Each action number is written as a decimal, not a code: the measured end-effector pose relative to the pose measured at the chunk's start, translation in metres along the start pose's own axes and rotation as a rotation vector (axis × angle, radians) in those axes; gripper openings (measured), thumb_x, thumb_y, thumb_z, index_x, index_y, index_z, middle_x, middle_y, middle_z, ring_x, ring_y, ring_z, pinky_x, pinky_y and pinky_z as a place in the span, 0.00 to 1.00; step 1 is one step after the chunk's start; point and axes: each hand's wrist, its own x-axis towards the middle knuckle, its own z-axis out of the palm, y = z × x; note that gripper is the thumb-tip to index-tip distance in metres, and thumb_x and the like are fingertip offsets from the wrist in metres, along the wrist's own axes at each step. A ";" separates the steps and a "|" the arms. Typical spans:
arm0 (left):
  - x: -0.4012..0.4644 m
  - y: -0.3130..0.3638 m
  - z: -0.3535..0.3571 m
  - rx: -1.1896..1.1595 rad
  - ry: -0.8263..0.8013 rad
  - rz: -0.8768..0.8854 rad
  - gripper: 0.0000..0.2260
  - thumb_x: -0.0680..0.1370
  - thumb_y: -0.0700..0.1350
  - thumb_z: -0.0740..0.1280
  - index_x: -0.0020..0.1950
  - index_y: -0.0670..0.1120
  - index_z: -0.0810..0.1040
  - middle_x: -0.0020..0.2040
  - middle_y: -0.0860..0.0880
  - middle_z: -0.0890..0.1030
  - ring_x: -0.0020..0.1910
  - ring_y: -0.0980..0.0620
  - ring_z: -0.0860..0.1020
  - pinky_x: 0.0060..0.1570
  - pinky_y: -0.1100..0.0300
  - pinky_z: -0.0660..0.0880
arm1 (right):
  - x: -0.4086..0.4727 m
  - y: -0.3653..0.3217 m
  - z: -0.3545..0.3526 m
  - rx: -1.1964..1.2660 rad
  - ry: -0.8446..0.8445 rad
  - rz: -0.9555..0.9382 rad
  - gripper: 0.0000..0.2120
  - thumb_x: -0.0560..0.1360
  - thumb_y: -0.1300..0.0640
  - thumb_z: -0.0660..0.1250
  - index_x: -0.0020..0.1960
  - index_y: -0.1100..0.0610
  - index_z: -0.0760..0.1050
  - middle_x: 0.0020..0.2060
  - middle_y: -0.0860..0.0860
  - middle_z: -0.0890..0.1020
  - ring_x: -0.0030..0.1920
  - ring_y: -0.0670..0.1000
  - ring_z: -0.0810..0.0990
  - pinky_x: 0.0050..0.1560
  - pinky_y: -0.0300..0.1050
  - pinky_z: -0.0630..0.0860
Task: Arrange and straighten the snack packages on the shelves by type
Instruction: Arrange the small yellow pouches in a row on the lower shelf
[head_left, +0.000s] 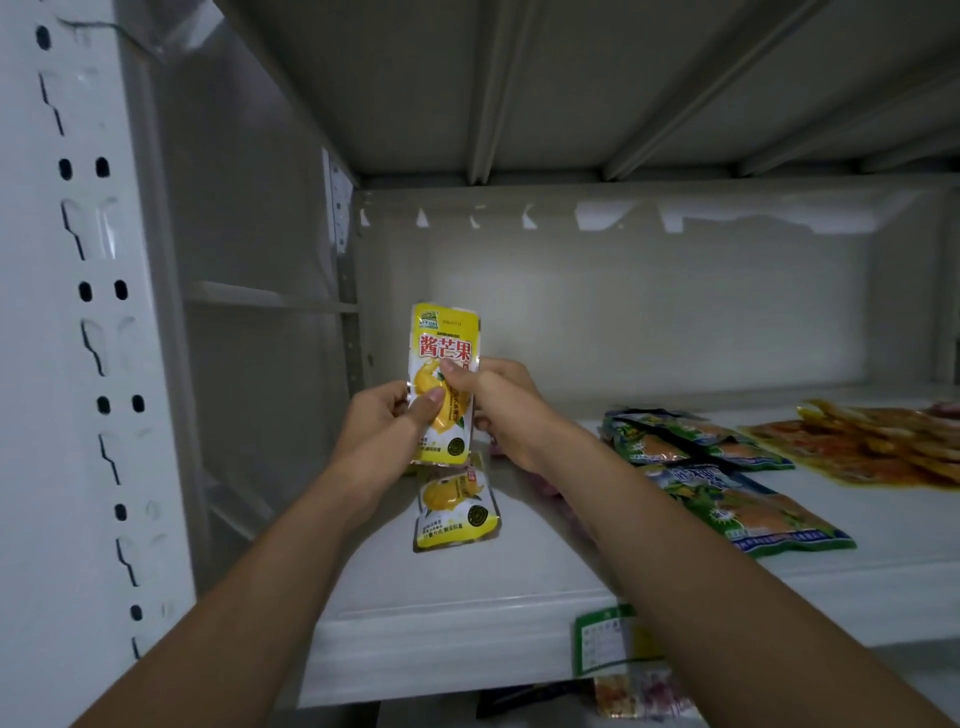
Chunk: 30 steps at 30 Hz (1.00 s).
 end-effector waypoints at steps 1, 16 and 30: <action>0.000 0.000 0.000 0.007 -0.002 -0.001 0.09 0.83 0.48 0.68 0.54 0.43 0.84 0.45 0.47 0.89 0.44 0.48 0.88 0.39 0.58 0.83 | -0.001 0.000 -0.001 -0.015 0.002 -0.013 0.12 0.81 0.50 0.72 0.57 0.58 0.84 0.46 0.54 0.89 0.43 0.52 0.89 0.43 0.45 0.83; -0.008 -0.003 -0.002 0.020 -0.049 -0.004 0.07 0.83 0.43 0.68 0.57 0.43 0.84 0.45 0.50 0.89 0.42 0.53 0.88 0.37 0.67 0.80 | -0.017 0.011 -0.002 -0.038 -0.020 -0.059 0.09 0.81 0.57 0.72 0.59 0.59 0.84 0.50 0.54 0.89 0.44 0.50 0.88 0.45 0.43 0.85; -0.011 0.005 -0.006 -0.007 -0.043 -0.055 0.05 0.80 0.43 0.74 0.53 0.42 0.85 0.47 0.45 0.89 0.47 0.46 0.88 0.46 0.55 0.84 | -0.013 0.012 -0.004 -0.054 -0.011 -0.088 0.07 0.82 0.59 0.69 0.53 0.61 0.84 0.48 0.57 0.88 0.44 0.54 0.88 0.48 0.48 0.85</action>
